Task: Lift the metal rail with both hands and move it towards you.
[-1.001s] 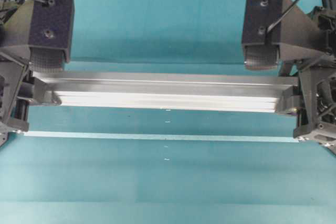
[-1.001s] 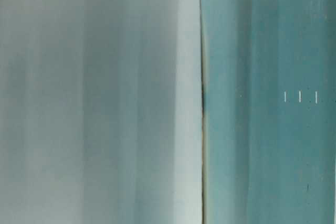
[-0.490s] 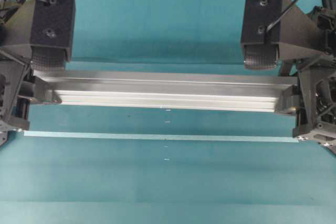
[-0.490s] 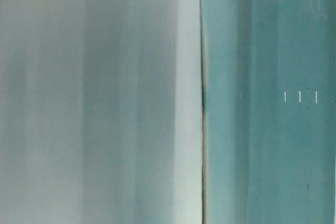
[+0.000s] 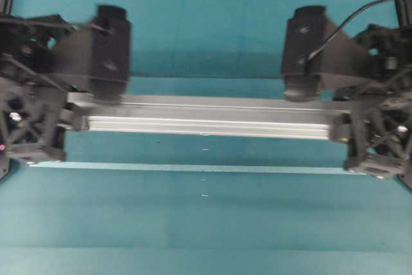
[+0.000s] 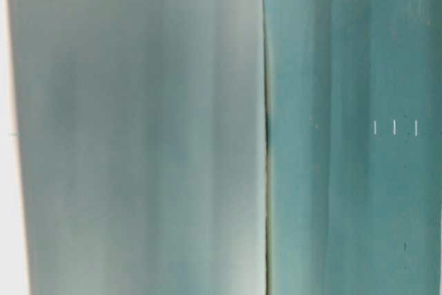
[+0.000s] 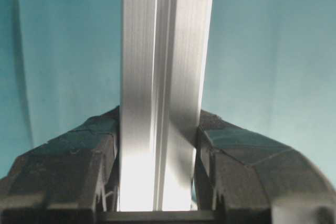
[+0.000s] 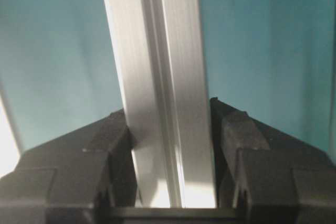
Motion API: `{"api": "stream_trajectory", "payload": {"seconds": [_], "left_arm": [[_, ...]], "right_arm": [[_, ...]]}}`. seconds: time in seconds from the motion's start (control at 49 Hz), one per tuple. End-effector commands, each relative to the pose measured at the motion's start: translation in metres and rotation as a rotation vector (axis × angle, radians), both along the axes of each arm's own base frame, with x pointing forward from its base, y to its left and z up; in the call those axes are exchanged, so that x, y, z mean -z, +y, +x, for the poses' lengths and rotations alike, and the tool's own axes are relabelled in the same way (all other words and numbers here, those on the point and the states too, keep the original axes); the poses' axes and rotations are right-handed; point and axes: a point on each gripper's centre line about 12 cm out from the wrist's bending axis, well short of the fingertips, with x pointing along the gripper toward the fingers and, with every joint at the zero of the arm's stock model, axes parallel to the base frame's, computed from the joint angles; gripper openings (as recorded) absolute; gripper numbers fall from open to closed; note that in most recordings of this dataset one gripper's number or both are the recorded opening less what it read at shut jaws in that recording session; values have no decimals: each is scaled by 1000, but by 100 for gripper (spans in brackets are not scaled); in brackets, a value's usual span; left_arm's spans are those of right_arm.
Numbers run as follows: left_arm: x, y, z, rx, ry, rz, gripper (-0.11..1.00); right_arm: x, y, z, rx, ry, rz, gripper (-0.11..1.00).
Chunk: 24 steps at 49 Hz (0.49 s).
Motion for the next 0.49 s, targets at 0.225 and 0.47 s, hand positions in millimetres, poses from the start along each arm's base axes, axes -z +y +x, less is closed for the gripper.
{"api": "stream_trajectory", "payload": {"seconds": [0.225,0.47], "left_arm": [[63,8,6,-26,-13,7,28],[120,11,13,-28,21,6,28]], "right_arm": [[72,-9,-1,23,-18,-3,41],[120,-10,-3,34,-10,-3,41]]}}
